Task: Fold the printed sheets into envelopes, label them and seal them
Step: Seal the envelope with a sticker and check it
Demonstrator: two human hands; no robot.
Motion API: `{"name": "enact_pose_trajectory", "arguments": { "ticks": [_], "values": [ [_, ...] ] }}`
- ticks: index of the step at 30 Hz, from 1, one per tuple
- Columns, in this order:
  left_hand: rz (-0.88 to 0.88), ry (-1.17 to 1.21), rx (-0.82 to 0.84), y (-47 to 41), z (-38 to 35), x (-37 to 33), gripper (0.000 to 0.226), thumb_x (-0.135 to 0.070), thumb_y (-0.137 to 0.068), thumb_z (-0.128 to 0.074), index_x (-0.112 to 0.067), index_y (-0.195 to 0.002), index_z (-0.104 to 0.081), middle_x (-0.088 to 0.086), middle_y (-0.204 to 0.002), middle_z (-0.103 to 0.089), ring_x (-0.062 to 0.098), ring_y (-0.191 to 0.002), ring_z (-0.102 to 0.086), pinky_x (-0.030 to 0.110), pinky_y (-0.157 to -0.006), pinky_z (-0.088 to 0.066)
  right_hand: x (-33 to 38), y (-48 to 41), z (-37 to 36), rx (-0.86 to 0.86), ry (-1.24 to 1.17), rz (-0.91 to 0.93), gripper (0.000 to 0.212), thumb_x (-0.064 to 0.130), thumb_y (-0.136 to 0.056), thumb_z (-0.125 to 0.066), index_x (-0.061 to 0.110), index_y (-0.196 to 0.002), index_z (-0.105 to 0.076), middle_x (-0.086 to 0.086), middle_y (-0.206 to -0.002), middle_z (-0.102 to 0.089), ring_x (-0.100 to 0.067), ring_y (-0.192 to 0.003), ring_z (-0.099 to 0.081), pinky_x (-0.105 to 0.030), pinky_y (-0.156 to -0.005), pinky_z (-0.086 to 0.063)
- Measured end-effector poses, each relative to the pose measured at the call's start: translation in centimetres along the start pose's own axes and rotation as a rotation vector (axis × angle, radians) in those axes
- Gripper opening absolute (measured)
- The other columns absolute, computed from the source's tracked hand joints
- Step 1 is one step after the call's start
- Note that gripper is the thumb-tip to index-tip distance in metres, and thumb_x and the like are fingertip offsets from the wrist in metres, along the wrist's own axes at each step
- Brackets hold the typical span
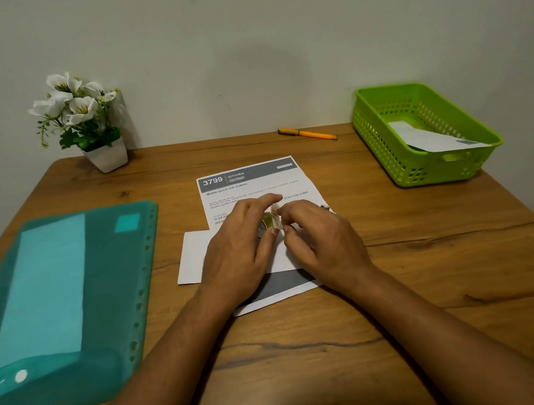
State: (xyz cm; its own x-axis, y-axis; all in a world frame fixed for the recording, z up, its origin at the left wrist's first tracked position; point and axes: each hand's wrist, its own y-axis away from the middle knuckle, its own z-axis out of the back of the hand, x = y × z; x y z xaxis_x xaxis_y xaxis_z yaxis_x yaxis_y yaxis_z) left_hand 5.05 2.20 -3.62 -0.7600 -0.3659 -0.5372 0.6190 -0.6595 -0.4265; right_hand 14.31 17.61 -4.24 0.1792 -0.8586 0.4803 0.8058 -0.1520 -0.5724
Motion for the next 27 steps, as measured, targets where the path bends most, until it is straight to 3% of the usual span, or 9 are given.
{"name": "enact_pose_trajectory", "arguments": {
  "ticks": [6, 14, 20, 27],
  "values": [
    [0.016, 0.016, -0.038, -0.2, -0.2, 0.5, 0.024, -0.029, -0.104, -0.055, -0.028, -0.128, -0.062, -0.01, -0.126, -0.059, 0.006, -0.11, -0.056, 0.03, -0.083, -0.055, -0.2, 0.1, -0.1, -0.006, -0.008, -0.039, 0.012, 0.019, -0.099, -0.054, 0.014, -0.105, -0.064, 0.002, -0.099, -0.066, -0.016, -0.084, -0.061, -0.041, -0.068, -0.053],
    [0.043, 0.046, -0.063, -0.2, -0.2, 0.9, 0.023, -0.029, -0.098, -0.063, -0.026, -0.121, -0.065, -0.014, -0.119, -0.066, 0.005, -0.108, -0.058, 0.034, -0.086, -0.055, -0.2, 0.1, 0.0, 0.002, -0.067, -0.062, 0.015, 0.017, -0.094, -0.055, 0.014, -0.101, -0.068, 0.003, -0.095, -0.069, -0.012, -0.083, -0.062, -0.042, -0.068, -0.053],
    [0.024, 0.019, -0.054, -0.1, 0.0, 0.6, 0.02, -0.028, -0.097, -0.064, -0.027, -0.117, -0.066, -0.015, -0.115, -0.066, 0.006, -0.105, -0.057, 0.035, -0.084, -0.053, -0.2, -0.1, -0.1, 0.011, -0.092, -0.07, 0.01, 0.027, -0.097, -0.066, 0.018, -0.101, -0.069, 0.009, -0.093, -0.068, -0.009, -0.083, -0.063, -0.038, -0.068, -0.054],
    [0.02, -0.006, -0.034, -0.2, 0.0, 0.3, 0.018, -0.036, -0.095, -0.061, -0.028, -0.111, -0.066, -0.014, -0.112, -0.062, 0.008, -0.101, -0.055, 0.034, -0.079, -0.053, -1.4, -0.8, 0.3, -0.031, -0.426, -0.372, 0.005, 0.009, -0.093, -0.072, 0.011, -0.089, -0.072, 0.001, -0.082, -0.072, -0.018, -0.079, -0.067, -0.042, -0.073, -0.058]
  ]
}}
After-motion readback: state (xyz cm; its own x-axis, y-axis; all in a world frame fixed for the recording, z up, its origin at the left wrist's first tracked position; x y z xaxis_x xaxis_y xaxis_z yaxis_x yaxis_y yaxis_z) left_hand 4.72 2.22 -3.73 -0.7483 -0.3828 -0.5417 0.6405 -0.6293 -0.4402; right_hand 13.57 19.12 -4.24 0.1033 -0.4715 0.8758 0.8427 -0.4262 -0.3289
